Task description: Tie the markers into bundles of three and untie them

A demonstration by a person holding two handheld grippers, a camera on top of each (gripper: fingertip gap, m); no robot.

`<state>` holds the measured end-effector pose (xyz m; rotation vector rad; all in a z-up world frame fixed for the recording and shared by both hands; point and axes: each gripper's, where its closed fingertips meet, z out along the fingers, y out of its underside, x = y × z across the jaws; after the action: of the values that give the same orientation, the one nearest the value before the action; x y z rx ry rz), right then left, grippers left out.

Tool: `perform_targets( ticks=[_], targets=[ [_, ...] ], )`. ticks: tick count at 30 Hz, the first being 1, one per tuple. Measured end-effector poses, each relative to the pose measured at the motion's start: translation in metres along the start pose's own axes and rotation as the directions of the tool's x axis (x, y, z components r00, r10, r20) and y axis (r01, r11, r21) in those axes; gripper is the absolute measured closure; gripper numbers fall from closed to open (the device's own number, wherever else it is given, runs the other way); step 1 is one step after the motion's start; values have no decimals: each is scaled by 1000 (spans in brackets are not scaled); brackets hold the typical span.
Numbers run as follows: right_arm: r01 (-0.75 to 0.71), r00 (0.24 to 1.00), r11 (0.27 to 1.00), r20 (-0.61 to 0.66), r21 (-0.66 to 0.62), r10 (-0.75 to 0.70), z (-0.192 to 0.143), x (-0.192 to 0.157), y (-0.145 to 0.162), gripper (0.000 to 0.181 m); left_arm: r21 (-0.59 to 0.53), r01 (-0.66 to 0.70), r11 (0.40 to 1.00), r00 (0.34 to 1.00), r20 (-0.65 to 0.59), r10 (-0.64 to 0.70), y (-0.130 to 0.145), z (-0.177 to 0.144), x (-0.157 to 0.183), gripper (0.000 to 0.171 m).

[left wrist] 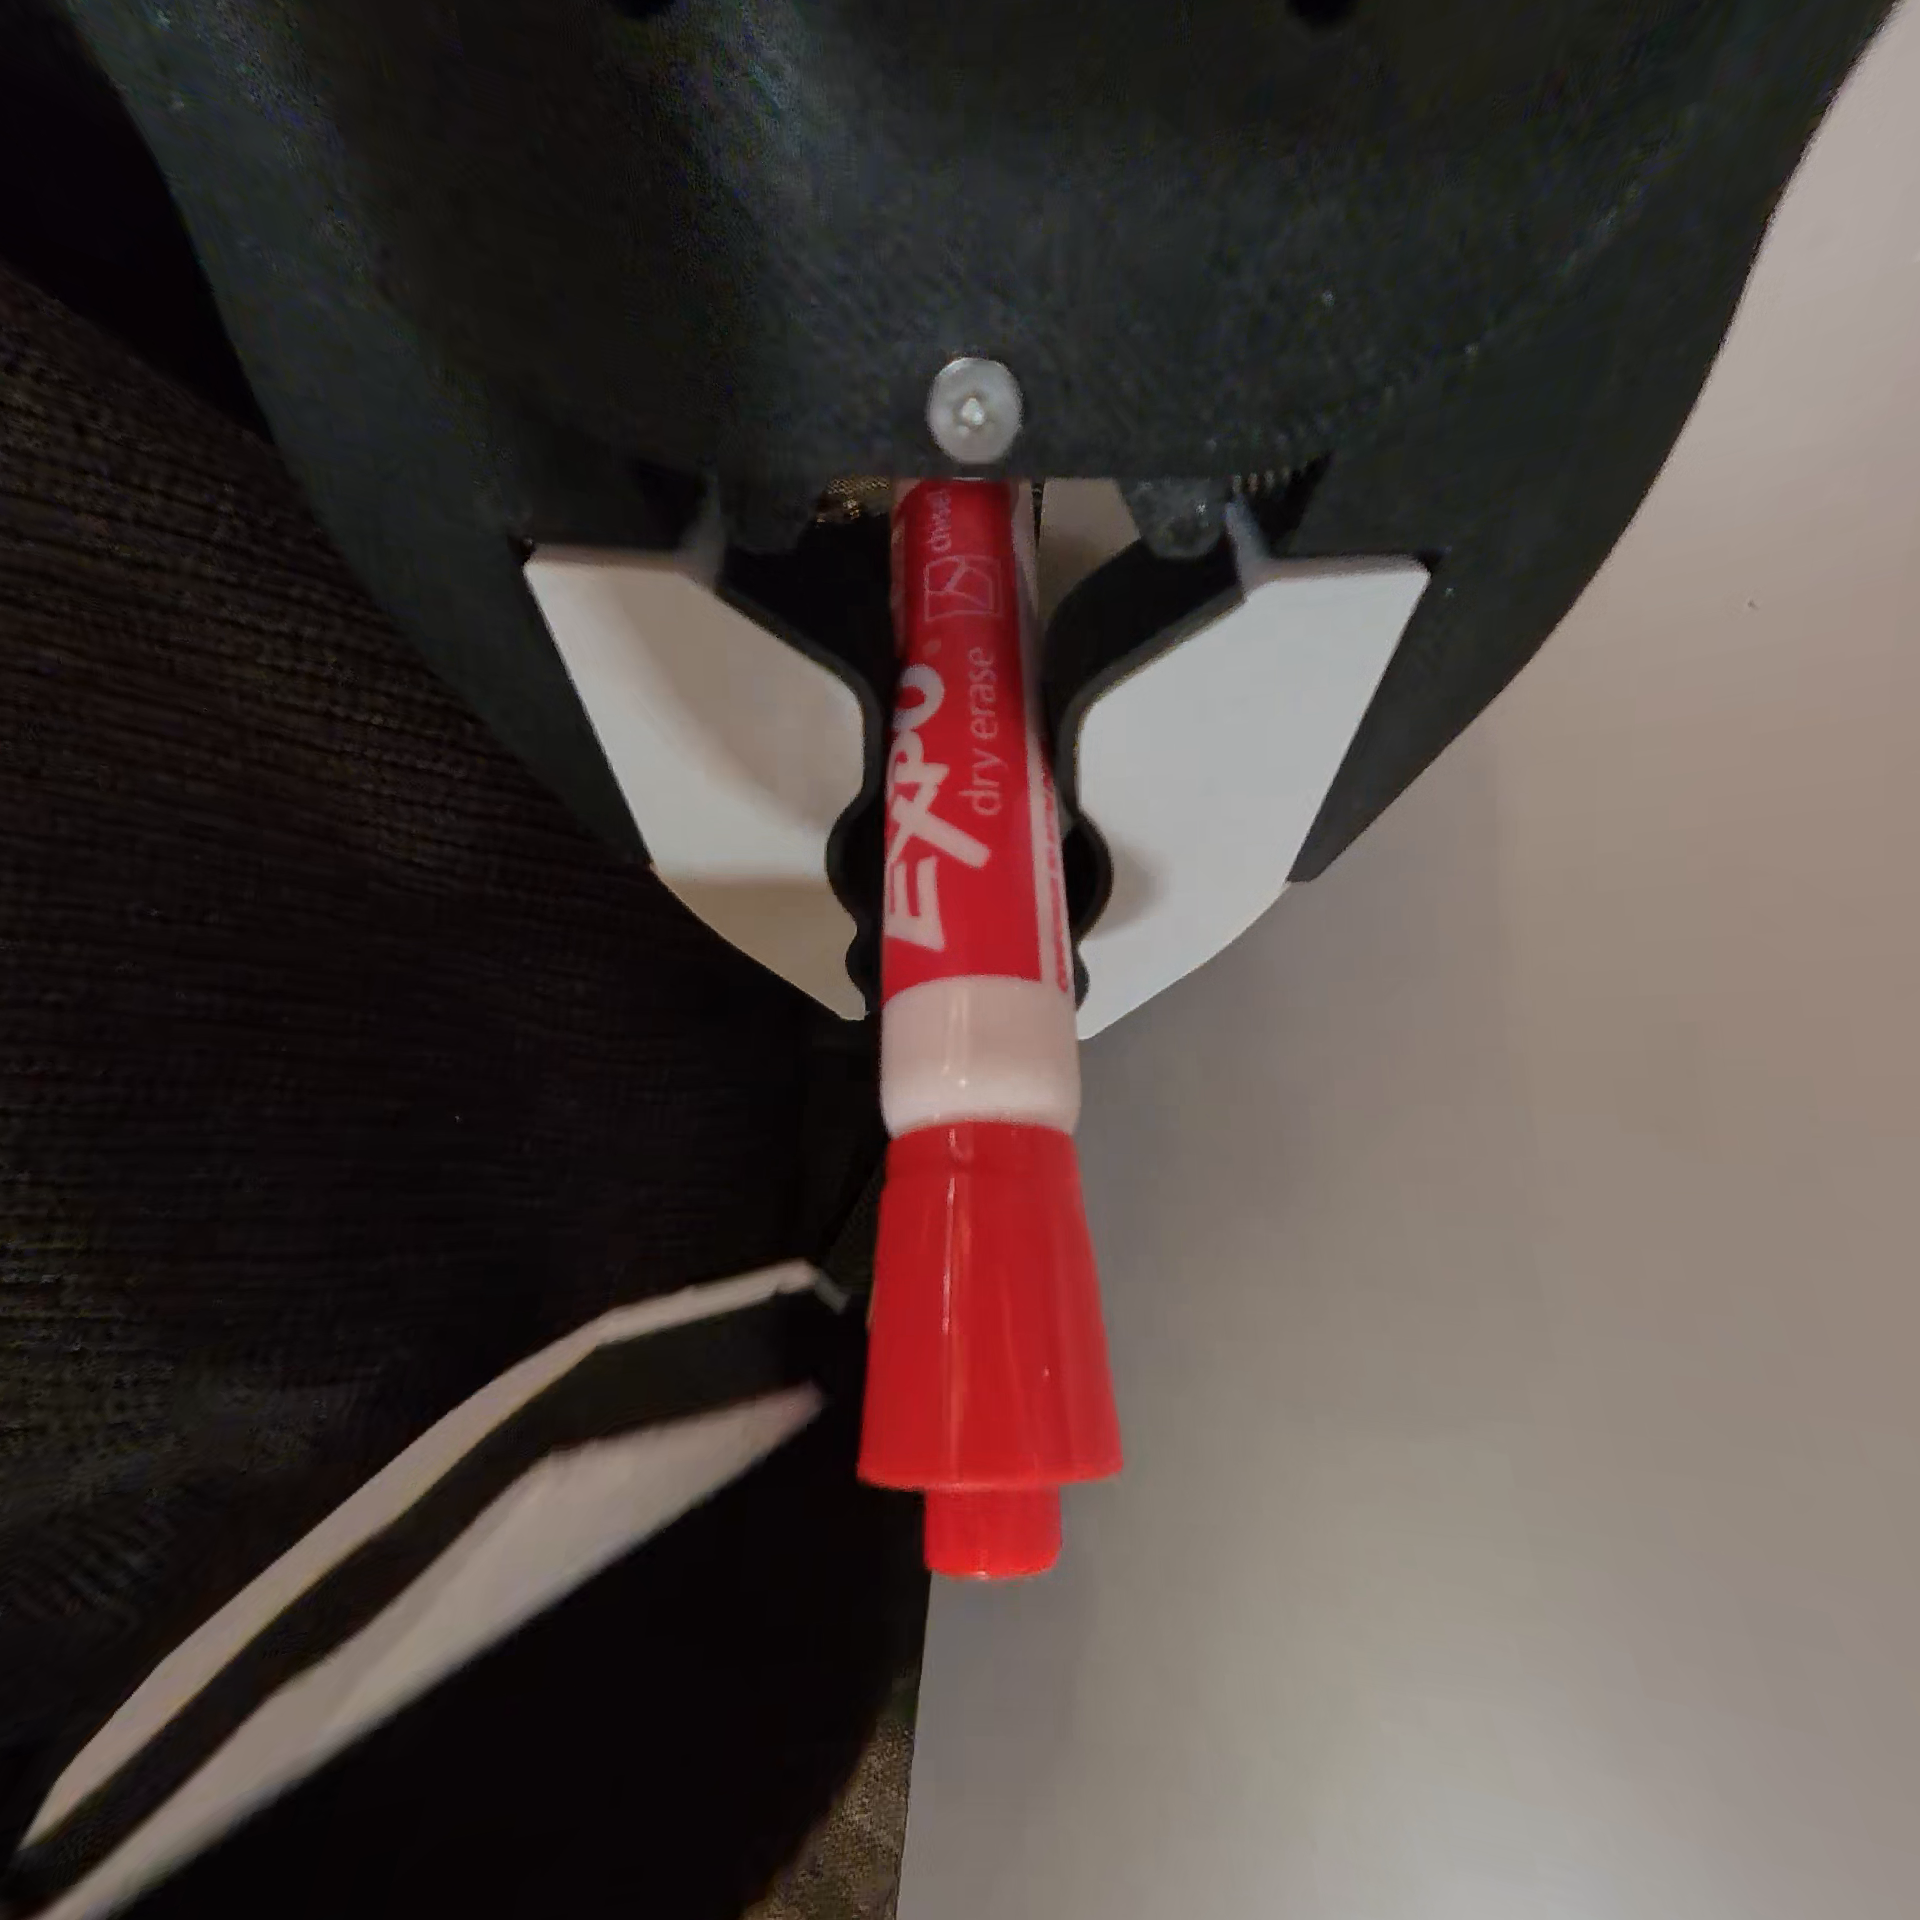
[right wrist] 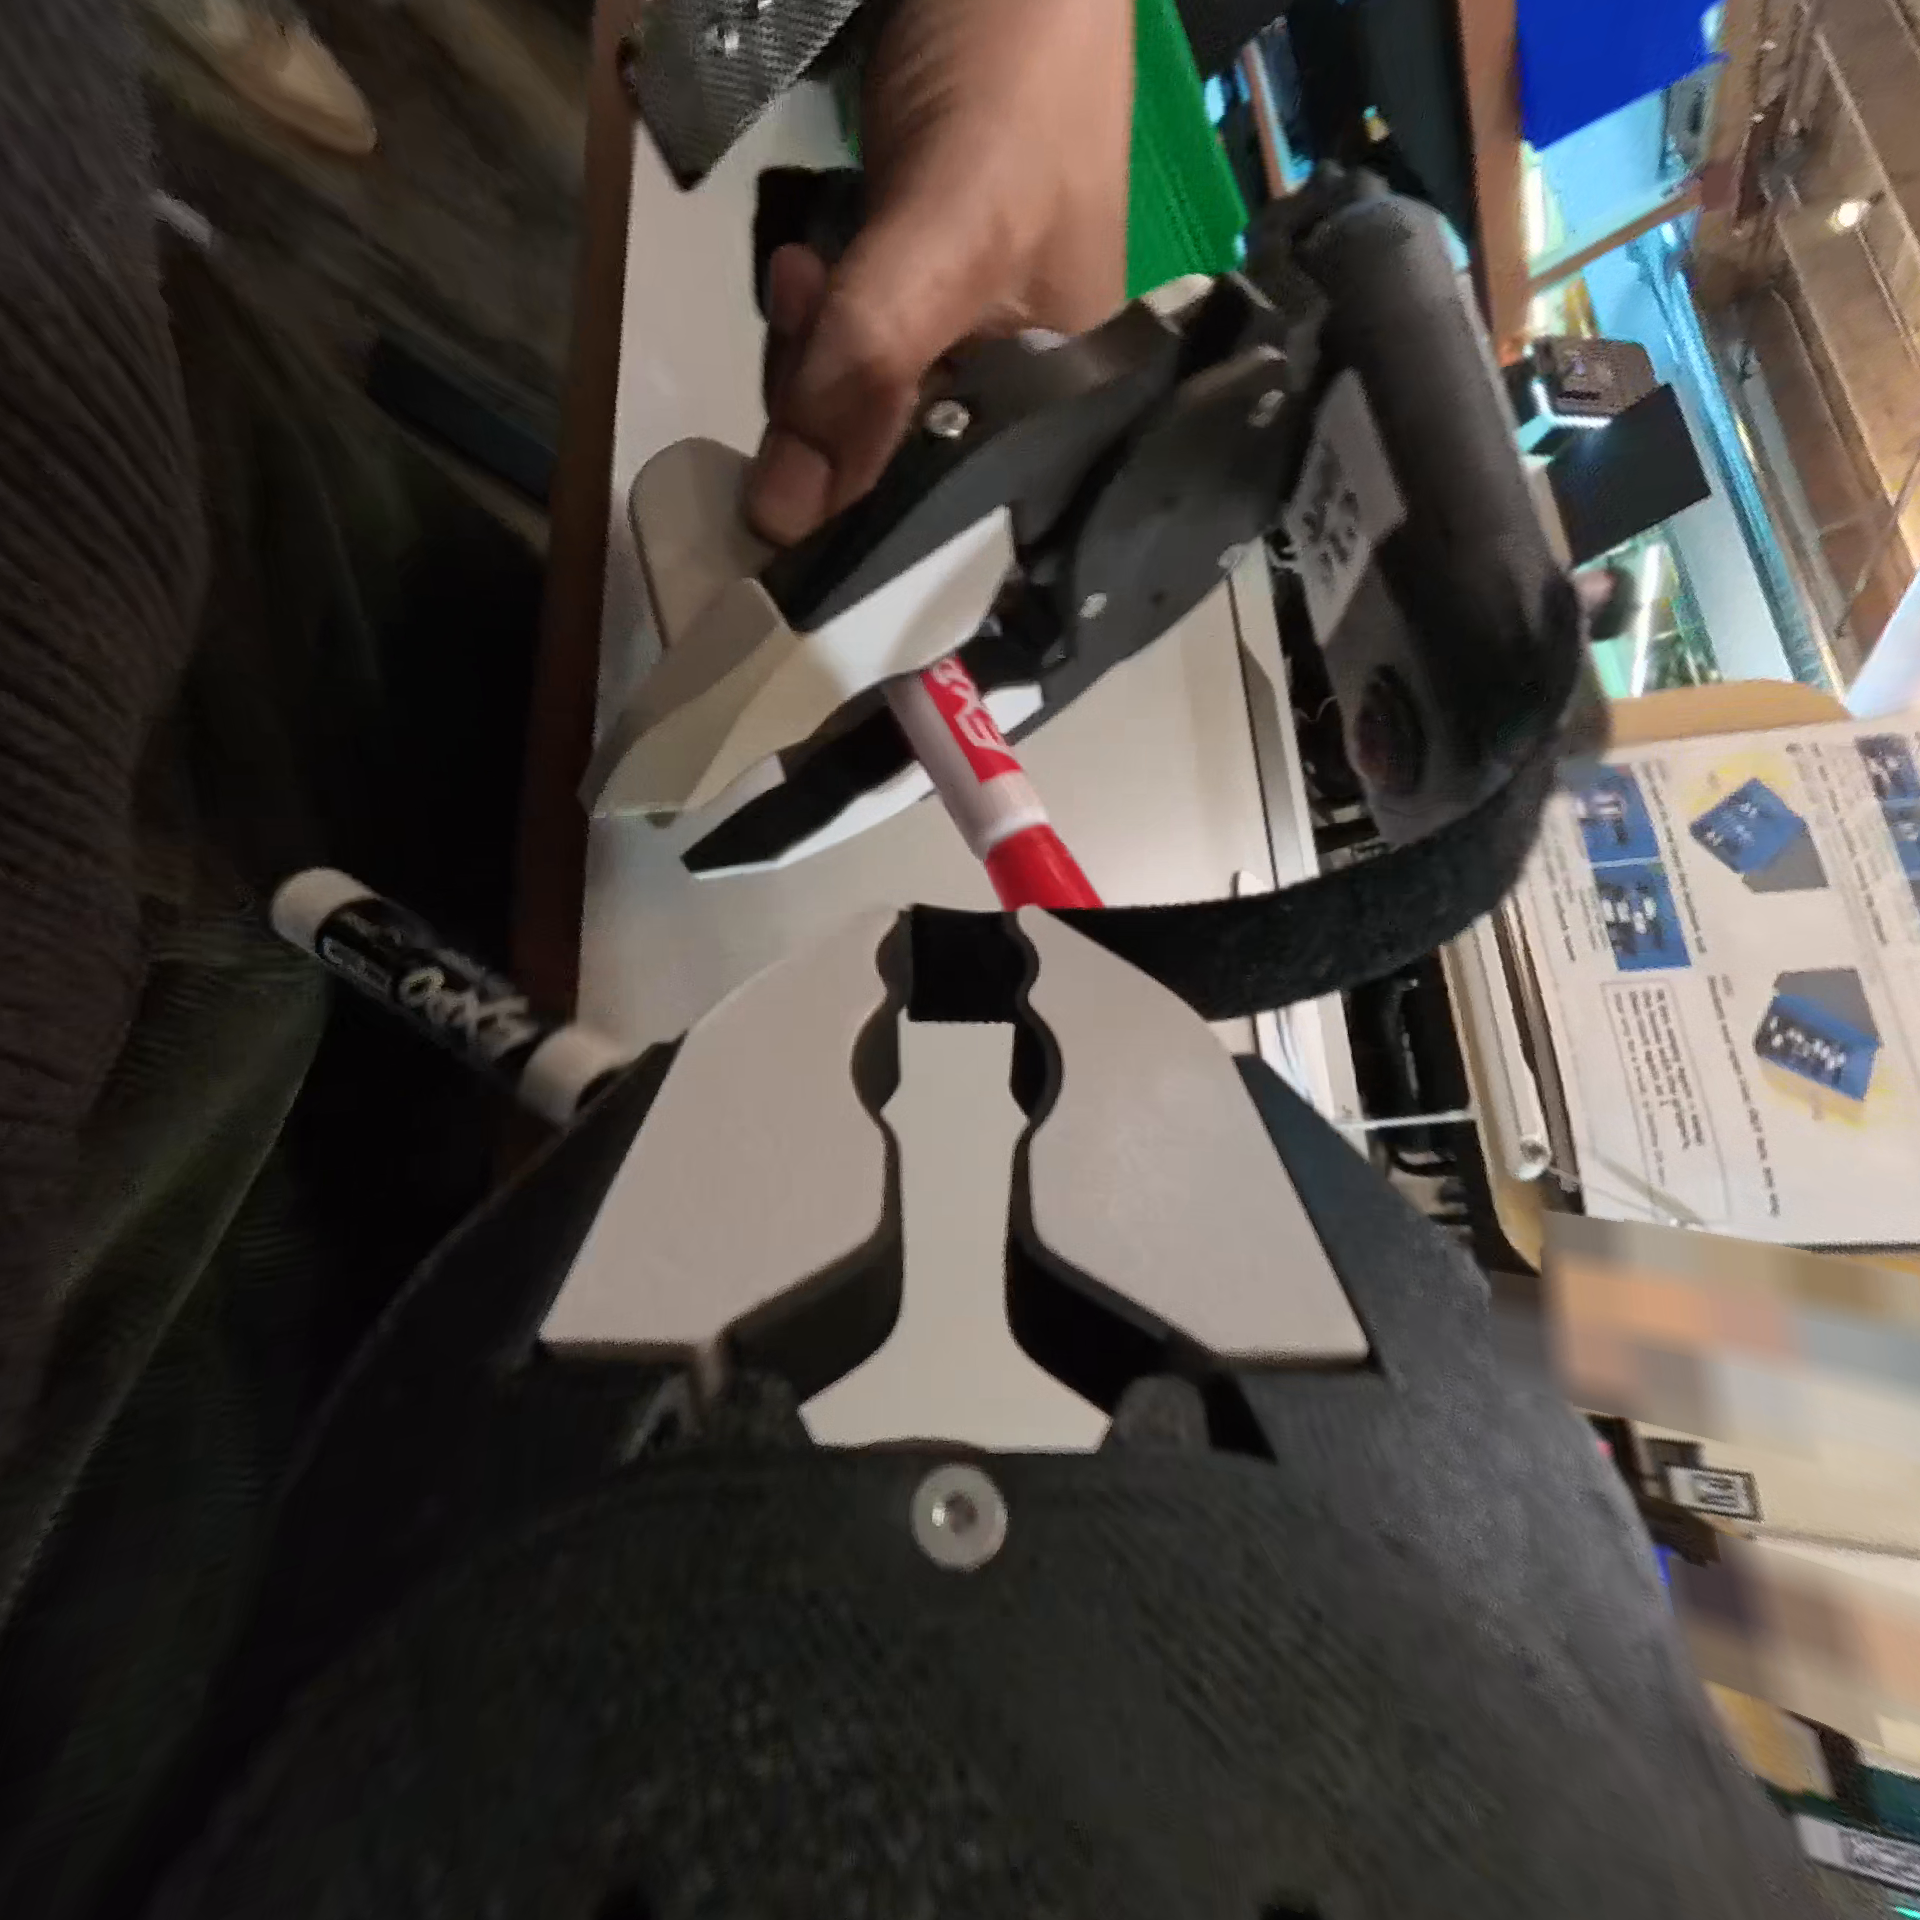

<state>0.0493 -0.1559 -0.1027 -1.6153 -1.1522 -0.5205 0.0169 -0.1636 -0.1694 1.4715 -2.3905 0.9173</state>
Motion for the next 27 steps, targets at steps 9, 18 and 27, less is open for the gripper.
perform_targets(
  ticks=[9,18,27],
  targets=[
    [-285,954,958,-80,42,288,-34,27,28,172,14,16,1000,999,51,-17,0,4,-14,140],
    [-381,913,924,-145,23,381,-40,41,47,169,94,16,995,979,203,-35,-14,-2,-43,139],
    [-429,901,903,-56,14,429,-41,20,33,169,115,-44,992,927,374,-2,-17,-3,-55,128]
  ],
)
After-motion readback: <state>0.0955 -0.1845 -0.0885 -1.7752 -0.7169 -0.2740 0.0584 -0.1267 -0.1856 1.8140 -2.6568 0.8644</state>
